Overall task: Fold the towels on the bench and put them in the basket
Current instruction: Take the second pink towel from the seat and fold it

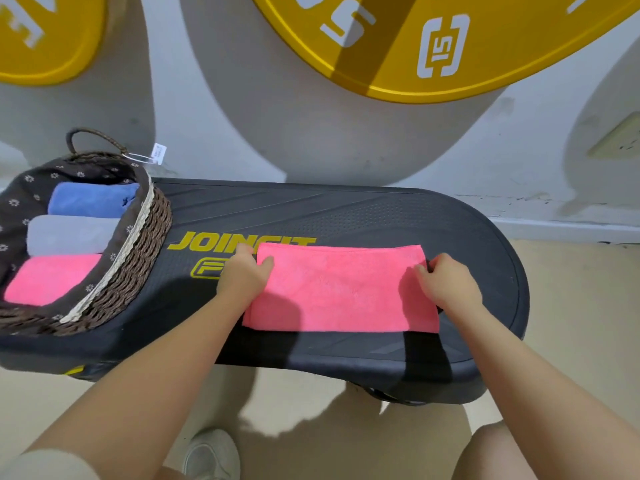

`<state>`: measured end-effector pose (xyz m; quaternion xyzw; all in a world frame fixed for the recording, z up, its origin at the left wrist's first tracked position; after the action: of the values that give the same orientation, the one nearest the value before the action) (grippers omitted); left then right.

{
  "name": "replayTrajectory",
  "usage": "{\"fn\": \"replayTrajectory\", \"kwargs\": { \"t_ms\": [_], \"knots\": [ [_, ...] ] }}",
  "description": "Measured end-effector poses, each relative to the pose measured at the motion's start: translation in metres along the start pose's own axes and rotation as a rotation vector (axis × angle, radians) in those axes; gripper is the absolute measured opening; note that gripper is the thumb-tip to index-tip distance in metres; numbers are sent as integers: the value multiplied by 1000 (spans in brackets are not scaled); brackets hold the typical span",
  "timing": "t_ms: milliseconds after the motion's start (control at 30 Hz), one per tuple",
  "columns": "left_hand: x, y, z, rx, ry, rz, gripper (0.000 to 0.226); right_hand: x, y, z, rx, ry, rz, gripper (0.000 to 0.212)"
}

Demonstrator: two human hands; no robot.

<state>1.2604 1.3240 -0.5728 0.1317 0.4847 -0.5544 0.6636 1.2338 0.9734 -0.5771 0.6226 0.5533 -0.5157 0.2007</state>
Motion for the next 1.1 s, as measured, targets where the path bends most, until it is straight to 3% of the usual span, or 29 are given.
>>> {"fn": "replayTrajectory", "kwargs": {
  "t_ms": [133,233,300,367,433,500,567,700,833,967,1100],
  "knots": [
    [5,17,7,44,77,53,33,7,16,-11,-6,57,37,31],
    [3,15,11,78,179,100,27,3,19,-12,42,-33,64,29],
    [-3,7,25,247,262,248,27,-3,13,-22,6,-134,196,29],
    [11,-9,49,566,344,308,41,3,0,-48,-215,-86,327,41],
    [43,-32,63,824,412,211,49,29,-23,-83,-517,52,245,51],
    [74,-48,61,897,516,50,55,62,-44,-110,-724,58,59,60],
    [90,-51,51,885,603,-68,66,89,-56,-120,-811,-42,-76,71],
    [79,-41,34,740,625,-96,90,101,-50,-109,-774,-285,-82,79],
    [73,-39,23,691,682,-114,119,79,-30,-70,-588,-379,-37,82],
    [65,-36,12,629,702,-110,129,48,-21,-11,-332,-384,-4,71],
    [66,-40,16,583,668,-112,129,38,-22,4,-188,-290,-84,66]
  ]
}}
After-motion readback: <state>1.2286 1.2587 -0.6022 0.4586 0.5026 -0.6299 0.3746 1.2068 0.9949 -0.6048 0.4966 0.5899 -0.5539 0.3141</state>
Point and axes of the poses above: each hand's wrist, its own y-axis towards the middle knuckle, its own x-axis out of the palm, z = x × y, the point moved 7 cm from there along y, towards the middle knuckle, and after that the axes turned 6 degrees about -x, right-handed, at the moved point
